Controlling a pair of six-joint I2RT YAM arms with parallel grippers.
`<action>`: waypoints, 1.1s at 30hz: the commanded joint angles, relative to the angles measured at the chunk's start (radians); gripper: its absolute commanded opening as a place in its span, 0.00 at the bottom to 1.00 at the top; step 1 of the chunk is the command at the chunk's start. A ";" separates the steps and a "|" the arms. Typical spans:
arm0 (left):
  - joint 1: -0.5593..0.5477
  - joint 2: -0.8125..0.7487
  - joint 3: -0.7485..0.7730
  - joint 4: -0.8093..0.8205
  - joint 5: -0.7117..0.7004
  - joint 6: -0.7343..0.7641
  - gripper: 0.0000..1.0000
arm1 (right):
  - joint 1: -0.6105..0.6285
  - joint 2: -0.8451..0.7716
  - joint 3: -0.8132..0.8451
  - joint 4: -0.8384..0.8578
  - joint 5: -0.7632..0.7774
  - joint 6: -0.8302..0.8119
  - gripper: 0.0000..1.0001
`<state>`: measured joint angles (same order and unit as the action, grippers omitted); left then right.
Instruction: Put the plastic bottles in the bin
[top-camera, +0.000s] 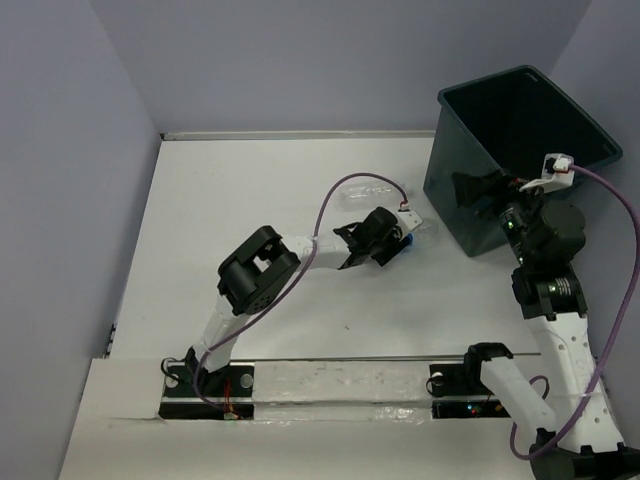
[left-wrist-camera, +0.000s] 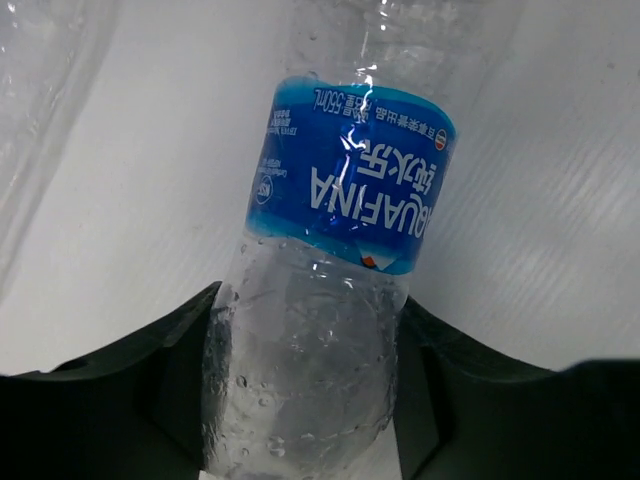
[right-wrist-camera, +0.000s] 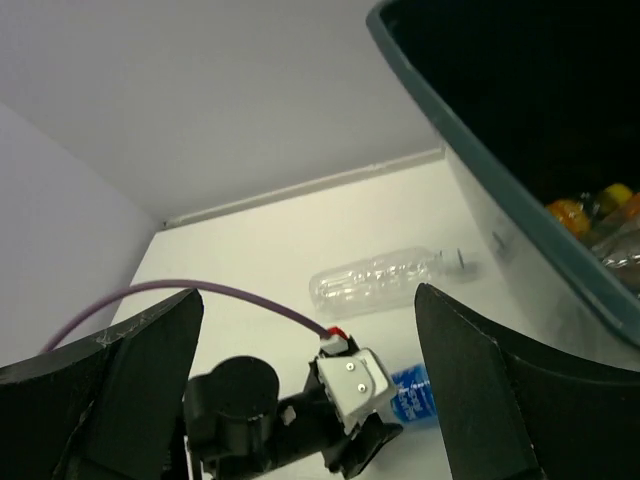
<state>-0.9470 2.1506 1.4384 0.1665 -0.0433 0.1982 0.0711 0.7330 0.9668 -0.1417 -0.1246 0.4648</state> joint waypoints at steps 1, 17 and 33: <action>-0.001 -0.183 -0.133 0.065 0.013 -0.058 0.53 | -0.005 -0.072 -0.066 -0.021 -0.113 0.066 0.91; -0.030 -0.693 -0.538 0.462 0.227 -0.401 0.50 | 0.004 -0.038 -0.293 0.128 -0.331 0.317 1.00; -0.027 -0.736 -0.518 0.435 0.219 -0.375 0.93 | 0.044 0.124 -0.177 0.323 -0.266 0.260 0.44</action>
<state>-0.9775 1.4780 0.9054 0.5457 0.2241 -0.1959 0.1089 0.8646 0.6666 0.1413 -0.5350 0.8154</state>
